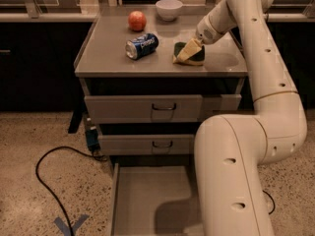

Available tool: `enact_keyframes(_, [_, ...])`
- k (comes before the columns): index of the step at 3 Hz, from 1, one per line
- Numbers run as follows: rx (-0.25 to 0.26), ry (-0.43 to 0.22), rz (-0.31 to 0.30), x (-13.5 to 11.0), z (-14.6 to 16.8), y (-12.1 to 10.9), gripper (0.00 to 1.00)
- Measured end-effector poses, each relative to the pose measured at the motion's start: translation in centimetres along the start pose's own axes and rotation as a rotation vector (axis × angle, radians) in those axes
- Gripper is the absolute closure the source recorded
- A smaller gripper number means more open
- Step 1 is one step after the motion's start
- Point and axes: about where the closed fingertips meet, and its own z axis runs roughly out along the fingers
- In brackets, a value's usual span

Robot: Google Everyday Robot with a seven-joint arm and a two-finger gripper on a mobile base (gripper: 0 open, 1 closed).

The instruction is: Pick sponge from bottom drawer and place on counter

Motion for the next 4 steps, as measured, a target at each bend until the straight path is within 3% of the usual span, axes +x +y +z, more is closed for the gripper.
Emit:
enact_keyframes(2, [0.0,0.0,0.0,0.0,0.0,0.0,0.16])
enact_keyframes(3, [0.0,0.0,0.0,0.0,0.01,0.0,0.0])
enact_keyframes(4, [0.0,0.0,0.0,0.0,0.01,0.0,0.0])
